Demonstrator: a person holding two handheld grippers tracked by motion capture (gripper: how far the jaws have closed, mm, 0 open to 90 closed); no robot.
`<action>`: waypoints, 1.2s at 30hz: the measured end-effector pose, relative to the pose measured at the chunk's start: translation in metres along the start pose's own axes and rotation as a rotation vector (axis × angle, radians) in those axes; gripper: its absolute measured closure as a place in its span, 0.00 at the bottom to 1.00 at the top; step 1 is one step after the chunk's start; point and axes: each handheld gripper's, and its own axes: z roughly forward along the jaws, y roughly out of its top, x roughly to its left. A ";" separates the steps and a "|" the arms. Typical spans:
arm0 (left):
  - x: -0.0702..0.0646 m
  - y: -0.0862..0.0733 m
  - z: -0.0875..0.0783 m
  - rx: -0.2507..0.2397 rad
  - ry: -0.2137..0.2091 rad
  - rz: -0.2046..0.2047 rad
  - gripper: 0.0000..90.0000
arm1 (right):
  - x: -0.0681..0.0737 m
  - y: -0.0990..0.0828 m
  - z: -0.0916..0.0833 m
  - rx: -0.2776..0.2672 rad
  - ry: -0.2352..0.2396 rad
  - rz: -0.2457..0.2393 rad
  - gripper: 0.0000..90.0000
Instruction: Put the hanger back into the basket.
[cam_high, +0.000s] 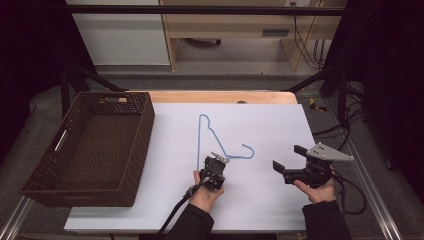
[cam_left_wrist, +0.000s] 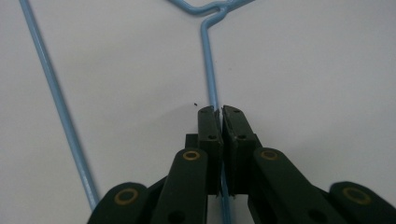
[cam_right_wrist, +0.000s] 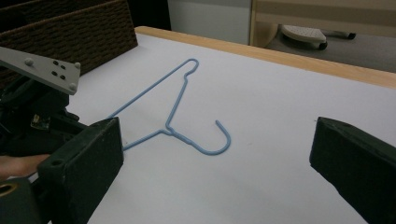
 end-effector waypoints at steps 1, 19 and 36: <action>0.000 0.000 0.000 -0.004 -0.004 -0.007 0.96 | 0.000 0.000 0.000 0.000 0.000 0.000 0.04; 0.012 -0.012 -0.008 -0.076 -0.045 -0.041 0.97 | 0.008 -0.005 0.014 0.047 0.035 -0.023 0.05; 0.024 -0.017 -0.030 -0.155 -0.077 -0.053 0.97 | 0.014 -0.010 0.024 0.077 0.070 -0.028 0.07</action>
